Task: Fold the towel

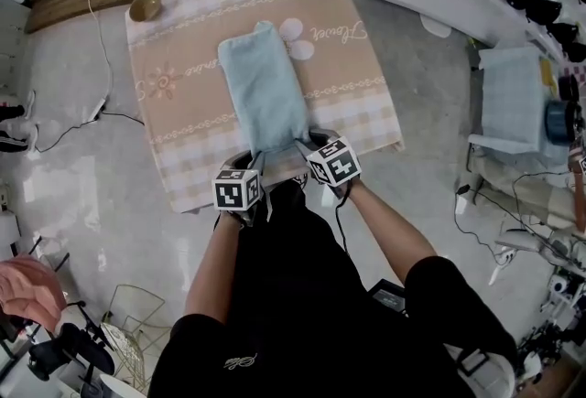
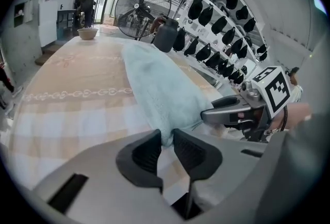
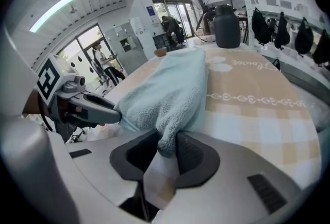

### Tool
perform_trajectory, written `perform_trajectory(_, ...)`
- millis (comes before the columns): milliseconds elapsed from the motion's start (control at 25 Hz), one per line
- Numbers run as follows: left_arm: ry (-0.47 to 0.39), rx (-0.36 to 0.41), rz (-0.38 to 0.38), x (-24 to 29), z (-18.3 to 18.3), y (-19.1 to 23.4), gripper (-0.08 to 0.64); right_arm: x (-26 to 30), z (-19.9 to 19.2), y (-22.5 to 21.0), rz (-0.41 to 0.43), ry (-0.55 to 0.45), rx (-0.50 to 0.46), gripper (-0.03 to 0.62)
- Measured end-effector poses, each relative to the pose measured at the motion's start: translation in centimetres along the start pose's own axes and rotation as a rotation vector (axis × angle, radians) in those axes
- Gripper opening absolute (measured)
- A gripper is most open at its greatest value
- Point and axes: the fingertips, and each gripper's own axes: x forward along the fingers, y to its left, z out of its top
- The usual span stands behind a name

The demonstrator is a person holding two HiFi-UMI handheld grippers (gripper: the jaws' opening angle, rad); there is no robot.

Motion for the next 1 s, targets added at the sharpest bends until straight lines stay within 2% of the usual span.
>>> perform_trajectory(320, 0.009, 0.016, -0.028, -3.3, -1.9, 2.3, 0.08, 0.0, -1.4, 5.3, 0.025, 0.0, 0.07, 0.087)
perform_trajectory(680, 0.031, 0.082, -0.102, -5.6, -2.8, 3.7, 0.08, 0.2, -2.1, 8.7, -0.041, 0.0, 0.137, 0.075)
perform_trajectory(1000, 0.053, 0.139, -0.167, -6.1, -2.9, 4.1, 0.08, 0.6, -2.3, 9.3, -0.101, -0.007, 0.191, 0.071)
